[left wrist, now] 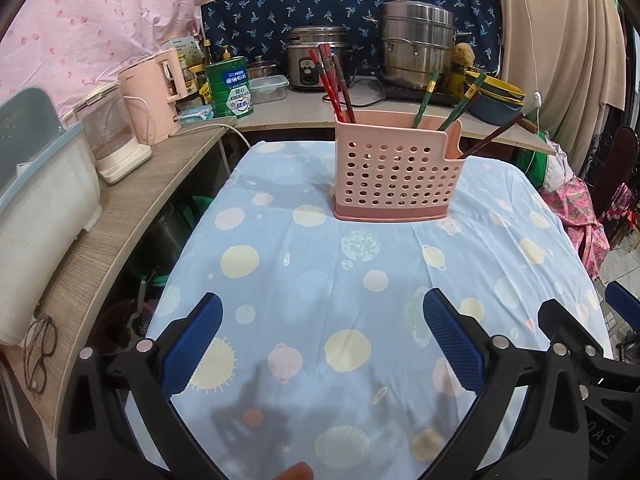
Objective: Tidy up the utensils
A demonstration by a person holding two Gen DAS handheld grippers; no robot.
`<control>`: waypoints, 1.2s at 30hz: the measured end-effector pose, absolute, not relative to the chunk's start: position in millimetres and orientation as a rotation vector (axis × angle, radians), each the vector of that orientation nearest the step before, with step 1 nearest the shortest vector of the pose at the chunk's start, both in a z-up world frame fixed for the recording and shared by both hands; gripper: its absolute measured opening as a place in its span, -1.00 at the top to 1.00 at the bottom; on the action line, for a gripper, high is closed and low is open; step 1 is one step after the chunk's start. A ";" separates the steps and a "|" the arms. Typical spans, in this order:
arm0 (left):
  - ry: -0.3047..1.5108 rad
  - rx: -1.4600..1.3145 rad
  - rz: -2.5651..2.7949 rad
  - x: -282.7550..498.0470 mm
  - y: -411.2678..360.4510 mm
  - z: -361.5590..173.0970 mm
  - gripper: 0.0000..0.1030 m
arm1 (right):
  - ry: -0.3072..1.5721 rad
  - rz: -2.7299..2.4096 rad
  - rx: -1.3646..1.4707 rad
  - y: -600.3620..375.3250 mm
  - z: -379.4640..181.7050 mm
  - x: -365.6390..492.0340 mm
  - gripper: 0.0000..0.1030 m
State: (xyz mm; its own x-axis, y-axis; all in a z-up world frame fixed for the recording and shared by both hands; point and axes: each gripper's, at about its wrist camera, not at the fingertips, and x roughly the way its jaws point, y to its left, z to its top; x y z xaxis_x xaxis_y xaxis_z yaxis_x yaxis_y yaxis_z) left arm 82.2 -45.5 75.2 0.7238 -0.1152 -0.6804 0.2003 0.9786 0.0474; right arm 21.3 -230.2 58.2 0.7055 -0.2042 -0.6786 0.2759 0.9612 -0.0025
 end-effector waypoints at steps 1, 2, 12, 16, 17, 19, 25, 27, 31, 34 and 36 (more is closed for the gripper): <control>0.744 0.123 -0.173 82.1 -45.7 74.9 -0.86 | 0.740 -0.269 0.101 -230.2 57.8 20.6 -0.88; 0.746 0.124 -0.173 82.1 -45.8 74.5 -0.86 | 0.740 -0.272 0.099 -229.9 57.3 20.6 -0.88; 0.751 0.142 -0.158 79.9 -47.3 72.8 -0.86 | 0.749 -0.274 0.114 -231.6 54.4 19.8 -0.88; 0.754 0.149 -0.150 79.6 -47.7 71.6 -0.86 | 0.750 -0.272 0.112 -231.7 54.0 19.1 -0.88; 0.755 0.151 -0.150 79.3 -48.1 71.7 -0.86 | 0.749 -0.272 0.113 -231.8 54.0 19.1 -0.88; 0.757 0.153 -0.151 79.6 -48.0 71.9 -0.86 | 0.749 -0.273 0.113 -232.1 53.7 19.2 -0.88; 0.772 0.157 -0.146 81.1 -48.3 69.9 -0.86 | 0.754 -0.273 0.114 -232.1 52.5 19.1 -0.88; 0.772 0.160 -0.142 80.7 -48.5 69.4 -0.86 | 0.757 -0.273 0.114 -232.2 51.2 19.1 -0.88; 0.769 0.164 -0.142 80.8 -48.8 69.7 -0.86 | 0.759 -0.271 0.118 -232.9 49.6 19.5 -0.88; 0.763 0.164 -0.142 80.3 -48.8 70.5 -0.86 | 0.759 -0.272 0.115 -232.7 49.9 19.5 -0.88; 0.759 0.166 -0.141 79.9 -49.3 71.9 -0.86 | 0.758 -0.273 0.117 -233.1 49.7 19.3 -0.88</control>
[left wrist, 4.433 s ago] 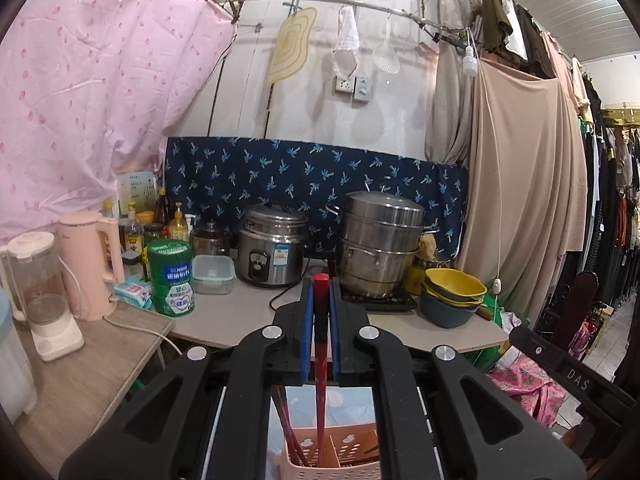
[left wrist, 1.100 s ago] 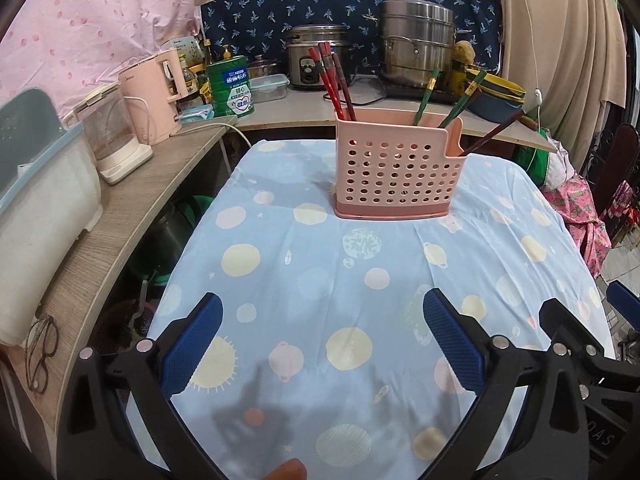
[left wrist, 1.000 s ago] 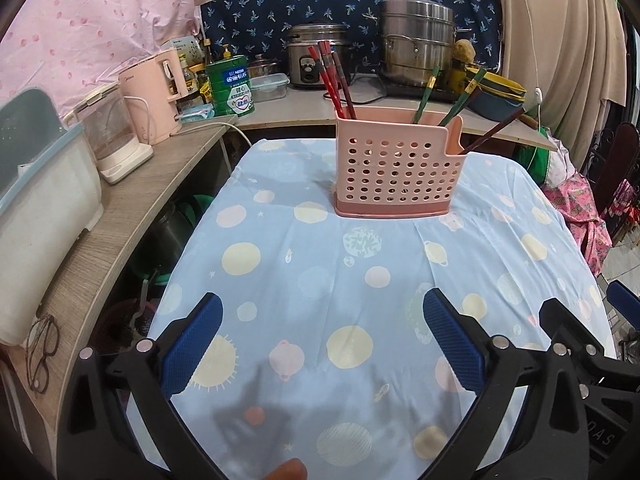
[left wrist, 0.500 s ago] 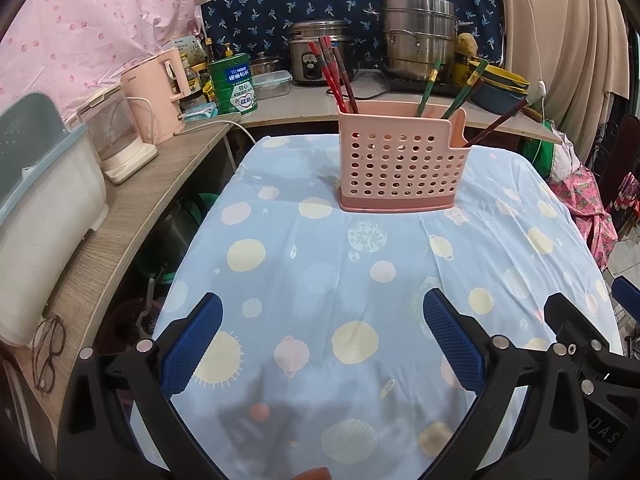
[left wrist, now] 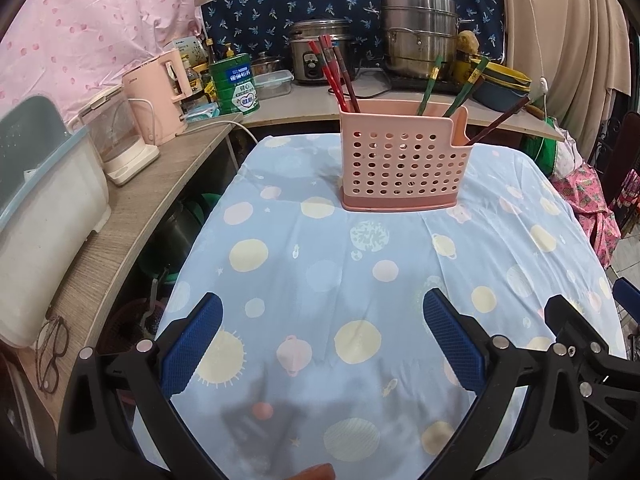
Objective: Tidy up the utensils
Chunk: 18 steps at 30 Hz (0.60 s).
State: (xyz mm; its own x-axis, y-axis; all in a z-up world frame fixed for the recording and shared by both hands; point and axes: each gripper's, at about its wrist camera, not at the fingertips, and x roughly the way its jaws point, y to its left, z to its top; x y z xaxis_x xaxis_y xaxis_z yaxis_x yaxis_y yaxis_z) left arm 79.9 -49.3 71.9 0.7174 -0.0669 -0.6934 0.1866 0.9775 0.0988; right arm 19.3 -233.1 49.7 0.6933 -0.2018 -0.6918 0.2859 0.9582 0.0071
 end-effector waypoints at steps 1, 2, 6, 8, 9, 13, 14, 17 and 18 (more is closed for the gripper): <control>0.756 0.166 -0.140 79.7 -49.2 72.3 -0.86 | 0.757 -0.274 0.118 -233.2 49.3 19.2 -0.88; 0.755 0.167 -0.140 79.7 -49.6 73.0 -0.86 | 0.757 -0.274 0.120 -233.2 49.2 19.1 -0.88; 0.754 0.167 -0.139 79.4 -49.7 73.1 -0.86 | 0.755 -0.274 0.126 -233.8 48.9 18.7 -0.88; 0.755 0.168 -0.140 79.4 -49.8 73.2 -0.86 | 0.755 -0.274 0.124 -233.9 48.9 18.7 -0.88; 0.756 0.169 -0.139 79.4 -49.8 73.2 -0.86 | 0.756 -0.275 0.124 -233.9 48.9 18.5 -0.88; 0.756 0.171 -0.137 79.4 -49.7 73.1 -0.86 | 0.759 -0.275 0.126 -234.0 48.3 18.6 -0.88; 0.756 0.171 -0.137 79.4 -49.6 72.9 -0.86 | 0.759 -0.276 0.126 -233.9 47.9 18.6 -0.88; 0.756 0.172 -0.136 79.3 -49.4 72.4 -0.86 | 0.762 -0.276 0.128 -233.3 47.2 19.0 -0.88; 0.756 0.171 -0.137 79.4 -49.7 72.5 -0.86 | 0.763 -0.277 0.128 -233.1 47.0 19.0 -0.88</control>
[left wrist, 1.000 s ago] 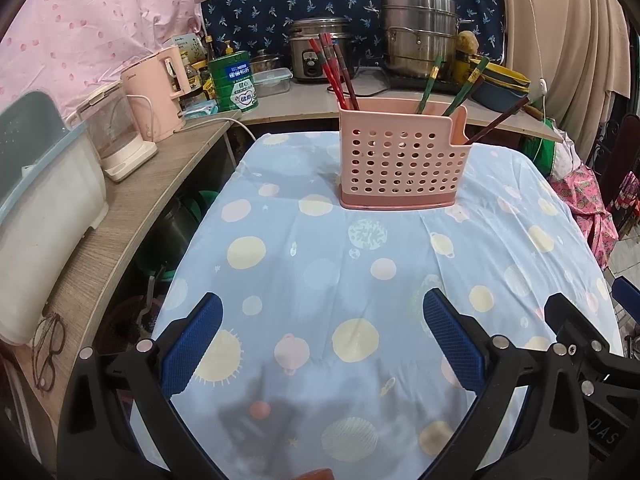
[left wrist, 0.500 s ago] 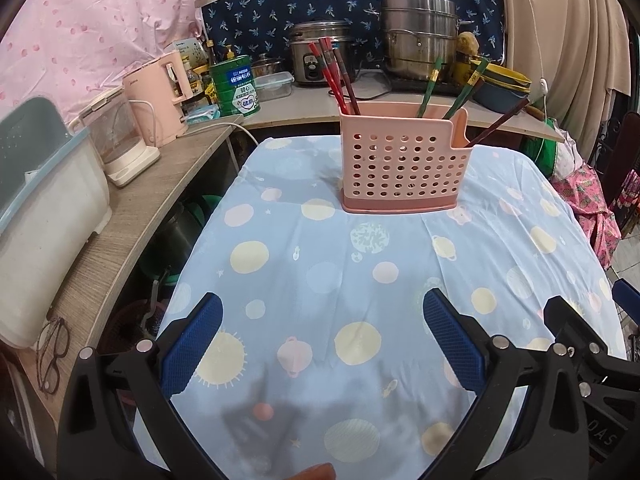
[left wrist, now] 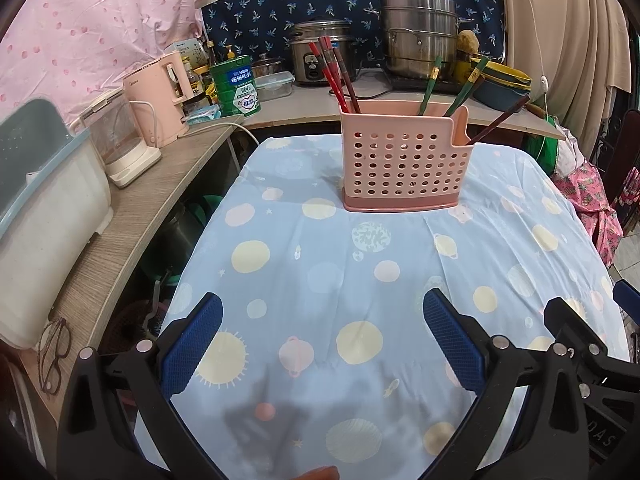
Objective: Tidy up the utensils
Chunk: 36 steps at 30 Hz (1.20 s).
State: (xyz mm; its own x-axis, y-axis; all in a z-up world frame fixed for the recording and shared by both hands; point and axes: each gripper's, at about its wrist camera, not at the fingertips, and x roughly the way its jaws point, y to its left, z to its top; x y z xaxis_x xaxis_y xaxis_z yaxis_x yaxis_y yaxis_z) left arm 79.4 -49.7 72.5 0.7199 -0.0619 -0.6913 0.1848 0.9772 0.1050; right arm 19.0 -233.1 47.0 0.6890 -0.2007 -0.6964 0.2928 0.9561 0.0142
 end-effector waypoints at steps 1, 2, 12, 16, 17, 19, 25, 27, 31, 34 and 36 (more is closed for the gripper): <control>0.756 0.172 -0.137 79.4 -49.8 72.5 -0.86 | 0.762 -0.277 0.128 -233.2 47.0 18.9 -0.88; 0.756 0.172 -0.137 79.3 -49.8 72.4 -0.86 | 0.762 -0.277 0.128 -233.5 47.2 19.0 -0.88; 0.755 0.170 -0.137 78.7 -49.1 71.5 -0.86 | 0.762 -0.276 0.127 -234.0 47.3 19.0 -0.88; 0.754 0.176 -0.130 78.0 -48.4 71.6 -0.86 | 0.762 -0.276 0.127 -234.1 47.4 19.0 -0.88; 0.755 0.177 -0.127 77.8 -49.1 72.0 -0.86 | 0.763 -0.276 0.128 -234.0 47.3 19.0 -0.88; 0.755 0.178 -0.127 78.1 -49.5 72.2 -0.86 | 0.762 -0.276 0.128 -234.1 47.4 19.0 -0.88; 0.758 0.173 -0.125 79.5 -48.9 72.1 -0.86 | 0.764 -0.276 0.129 -234.0 46.5 18.9 -0.88; 0.760 0.172 -0.126 80.3 -48.8 71.8 -0.86 | 0.766 -0.276 0.129 -233.6 45.6 18.3 -0.88; 0.759 0.176 -0.127 80.7 -48.8 71.3 -0.86 | 0.766 -0.276 0.129 -233.8 45.7 18.5 -0.88; 0.769 0.170 -0.126 82.4 -48.1 70.2 -0.86 | 0.766 -0.276 0.129 -233.8 45.6 18.5 -0.88; 0.765 0.174 -0.132 82.0 -49.1 70.2 -0.86 | 0.768 -0.277 0.130 -233.5 44.5 18.0 -0.88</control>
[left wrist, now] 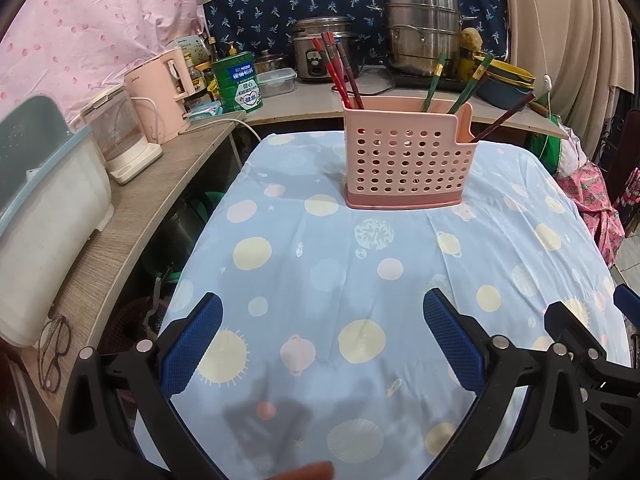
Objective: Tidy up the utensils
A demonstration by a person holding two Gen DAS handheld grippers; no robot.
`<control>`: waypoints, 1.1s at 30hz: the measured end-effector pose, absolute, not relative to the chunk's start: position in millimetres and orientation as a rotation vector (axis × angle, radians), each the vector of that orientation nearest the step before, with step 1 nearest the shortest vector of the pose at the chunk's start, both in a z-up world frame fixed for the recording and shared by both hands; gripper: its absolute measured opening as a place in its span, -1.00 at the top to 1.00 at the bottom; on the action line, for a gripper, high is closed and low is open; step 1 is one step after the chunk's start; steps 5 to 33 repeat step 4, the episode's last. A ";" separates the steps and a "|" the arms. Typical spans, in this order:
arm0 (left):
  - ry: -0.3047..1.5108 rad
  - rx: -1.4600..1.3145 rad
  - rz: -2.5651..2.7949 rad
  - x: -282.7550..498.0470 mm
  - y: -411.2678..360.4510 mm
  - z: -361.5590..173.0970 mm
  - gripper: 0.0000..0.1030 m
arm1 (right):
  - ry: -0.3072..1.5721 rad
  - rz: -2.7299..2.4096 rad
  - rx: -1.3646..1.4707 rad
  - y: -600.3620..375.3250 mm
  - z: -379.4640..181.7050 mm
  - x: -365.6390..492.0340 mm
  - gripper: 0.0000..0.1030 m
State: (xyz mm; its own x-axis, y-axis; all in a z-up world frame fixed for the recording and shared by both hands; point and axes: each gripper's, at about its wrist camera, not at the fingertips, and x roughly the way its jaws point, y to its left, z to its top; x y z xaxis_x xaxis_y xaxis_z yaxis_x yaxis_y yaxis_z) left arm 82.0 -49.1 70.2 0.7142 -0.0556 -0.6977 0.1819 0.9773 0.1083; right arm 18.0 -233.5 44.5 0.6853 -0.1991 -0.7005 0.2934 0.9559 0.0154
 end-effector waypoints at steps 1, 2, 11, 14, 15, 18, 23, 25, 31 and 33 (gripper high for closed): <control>0.761 0.178 -0.137 81.8 -49.2 70.3 -0.86 | 0.769 -0.277 0.131 -233.3 42.9 17.3 -0.88; 0.759 0.180 -0.136 81.3 -49.3 70.5 -0.86 | 0.769 -0.277 0.131 -233.3 42.7 17.1 -0.88; 0.756 0.180 -0.137 80.9 -50.3 70.7 -0.86 | 0.770 -0.277 0.131 -233.2 42.4 17.0 -0.88; 0.756 0.180 -0.137 80.9 -50.3 70.7 -0.86 | 0.770 -0.277 0.131 -233.2 42.4 17.0 -0.88; 0.756 0.180 -0.137 80.9 -50.3 70.7 -0.86 | 0.770 -0.277 0.131 -233.2 42.4 17.0 -0.88; 0.756 0.180 -0.137 80.9 -50.3 70.7 -0.86 | 0.770 -0.277 0.131 -233.2 42.4 17.0 -0.88; 0.756 0.180 -0.137 80.9 -50.3 70.7 -0.86 | 0.770 -0.277 0.131 -233.2 42.4 17.0 -0.88; 0.756 0.180 -0.137 80.9 -50.3 70.7 -0.86 | 0.770 -0.277 0.131 -233.2 42.4 17.0 -0.88; 0.756 0.180 -0.137 80.9 -50.3 70.7 -0.86 | 0.770 -0.277 0.131 -233.2 42.4 17.0 -0.88; 0.756 0.180 -0.137 80.9 -50.3 70.7 -0.86 | 0.770 -0.277 0.131 -233.2 42.4 17.0 -0.88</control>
